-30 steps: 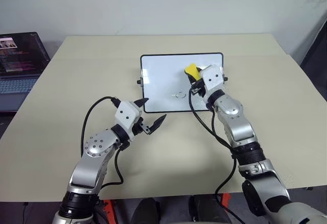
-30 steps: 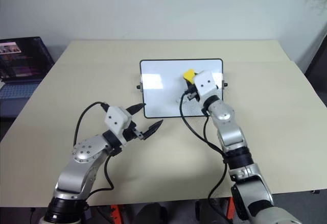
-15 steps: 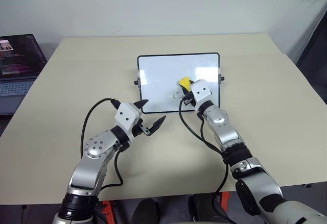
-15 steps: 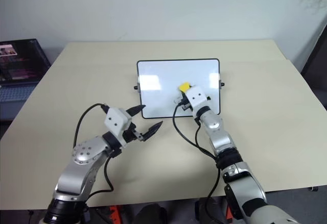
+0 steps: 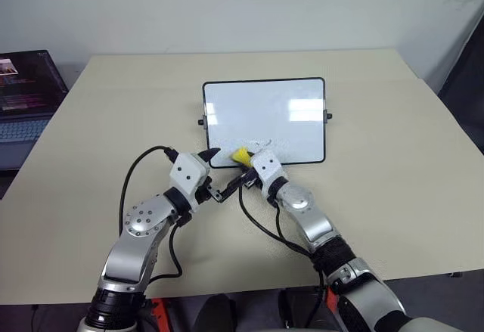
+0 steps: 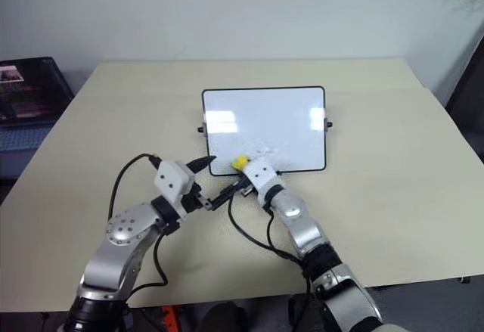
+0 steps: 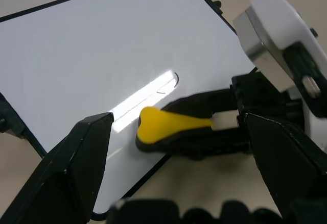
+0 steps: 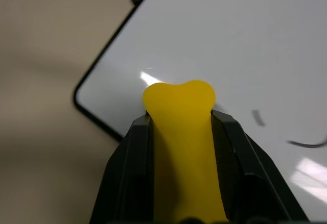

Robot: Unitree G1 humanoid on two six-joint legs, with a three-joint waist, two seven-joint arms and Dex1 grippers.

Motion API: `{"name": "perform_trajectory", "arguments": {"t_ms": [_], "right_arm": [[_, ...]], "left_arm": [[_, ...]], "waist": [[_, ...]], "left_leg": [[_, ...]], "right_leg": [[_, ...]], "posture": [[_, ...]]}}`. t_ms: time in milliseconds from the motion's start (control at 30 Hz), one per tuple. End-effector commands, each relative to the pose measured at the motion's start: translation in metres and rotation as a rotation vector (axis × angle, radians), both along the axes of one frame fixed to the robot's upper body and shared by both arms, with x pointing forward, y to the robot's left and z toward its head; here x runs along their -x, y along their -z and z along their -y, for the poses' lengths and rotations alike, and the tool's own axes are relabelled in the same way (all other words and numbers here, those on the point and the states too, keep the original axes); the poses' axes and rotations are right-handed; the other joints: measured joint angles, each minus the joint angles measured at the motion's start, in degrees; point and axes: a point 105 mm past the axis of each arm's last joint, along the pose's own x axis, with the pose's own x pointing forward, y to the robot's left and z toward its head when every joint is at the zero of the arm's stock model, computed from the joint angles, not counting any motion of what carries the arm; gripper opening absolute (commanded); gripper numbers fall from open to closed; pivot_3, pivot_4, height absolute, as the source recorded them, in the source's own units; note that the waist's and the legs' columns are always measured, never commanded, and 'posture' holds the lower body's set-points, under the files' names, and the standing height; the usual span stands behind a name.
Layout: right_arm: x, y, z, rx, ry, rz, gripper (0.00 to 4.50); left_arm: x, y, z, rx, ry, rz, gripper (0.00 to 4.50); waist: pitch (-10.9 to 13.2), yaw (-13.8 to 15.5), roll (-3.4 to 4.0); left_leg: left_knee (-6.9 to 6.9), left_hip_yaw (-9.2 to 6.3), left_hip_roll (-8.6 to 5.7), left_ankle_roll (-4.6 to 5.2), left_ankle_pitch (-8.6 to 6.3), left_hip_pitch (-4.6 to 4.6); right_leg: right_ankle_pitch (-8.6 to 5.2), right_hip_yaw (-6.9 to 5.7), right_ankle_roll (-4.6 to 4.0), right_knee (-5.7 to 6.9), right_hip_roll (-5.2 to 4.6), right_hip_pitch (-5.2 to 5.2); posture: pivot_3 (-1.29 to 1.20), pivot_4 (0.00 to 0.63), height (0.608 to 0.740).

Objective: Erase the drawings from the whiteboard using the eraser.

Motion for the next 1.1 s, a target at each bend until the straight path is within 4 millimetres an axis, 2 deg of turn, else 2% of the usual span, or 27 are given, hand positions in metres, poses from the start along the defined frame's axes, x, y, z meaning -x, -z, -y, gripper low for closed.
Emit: {"name": "perform_trajectory", "arguments": {"t_ms": [33, 200, 367, 433, 500, 600, 933, 1100], "right_arm": [[0.002, -0.02, 0.0, -0.033, -0.026, 0.064, 1.24], [-0.005, -0.036, 0.029, -0.044, 0.018, 0.106, 1.24], [-0.013, -0.073, 0.067, -0.073, 0.105, 0.183, 1.24], [-0.015, -0.082, 0.078, -0.071, 0.137, 0.204, 1.24], [-0.018, -0.087, 0.085, -0.066, 0.165, 0.214, 1.24], [-0.028, -0.081, 0.094, -0.039, 0.22, 0.201, 1.24], [-0.041, -0.044, 0.084, 0.038, 0.261, 0.124, 1.24], [-0.038, -0.045, 0.069, 0.007, 0.237, 0.115, 1.24]], "left_arm": [[0.004, -0.011, 0.001, 0.001, 0.008, 0.044, 4.5], [0.004, -0.011, 0.0, 0.001, 0.003, 0.046, 4.5], [0.002, -0.011, 0.0, 0.004, 0.0, 0.053, 4.5], [0.001, -0.011, 0.002, 0.007, 0.005, 0.055, 4.5], [-0.001, -0.011, 0.003, 0.008, 0.008, 0.057, 4.5], [-0.003, -0.012, 0.004, 0.01, 0.013, 0.059, 4.5], [-0.003, -0.014, 0.001, -0.003, 0.015, 0.063, 4.5], [-0.001, -0.014, -0.001, -0.006, 0.007, 0.058, 4.5]], "waist": [[0.0, 0.1, 0.0], [0.0, 0.3, 0.0], [0.0, 0.6, 0.01], [0.0, 0.6, 0.01], [0.0, 0.6, 0.01], [0.0, 0.6, 0.01], [0.0, 0.4, 0.0], [0.0, 0.0, 0.0]], "left_leg": [[0.0, 0.0, 0.0, 0.0, 0.0, 0.0], [0.0, -0.02, -0.01, 0.0, 0.0, 0.0], [-0.01, -0.02, 0.0, 0.0, 0.0, -0.01], [-0.01, -0.02, 0.0, 0.0, 0.0, -0.01], [-0.02, -0.02, 0.0, 0.0, 0.0, 0.0], [-0.02, -0.02, 0.0, 0.0, 0.0, 0.0], [-0.02, 0.02, -0.01, 0.0, 0.0, 0.0], [0.0, 0.02, 0.0, 0.0, 0.0, 0.05]], "right_leg": [[0.0, 0.0, 0.0, -0.01, 0.0, 0.0], [0.0, -0.02, 0.0, -0.01, 0.0, 0.0], [0.0, -0.03, 0.0, -0.01, 0.0, -0.01], [0.0, -0.02, 0.0, 0.0, 0.0, -0.01], [0.0, -0.02, 0.0, 0.0, 0.0, -0.01], [0.0, -0.03, 0.0, 0.0, 0.01, -0.01], [0.0, 0.01, 0.0, -0.01, 0.0, -0.01], [0.0, 0.02, 0.0, 0.06, 0.01, 0.0]], "posture": [[0.0, 0.15, 0.74], [0.0, 0.15, 0.74], [0.0, 0.15, 0.74], [0.0, 0.15, 0.74], [0.0, 0.15, 0.74], [0.0, 0.15, 0.74], [0.0, 0.15, 0.74], [0.0, 0.15, 0.74]]}}
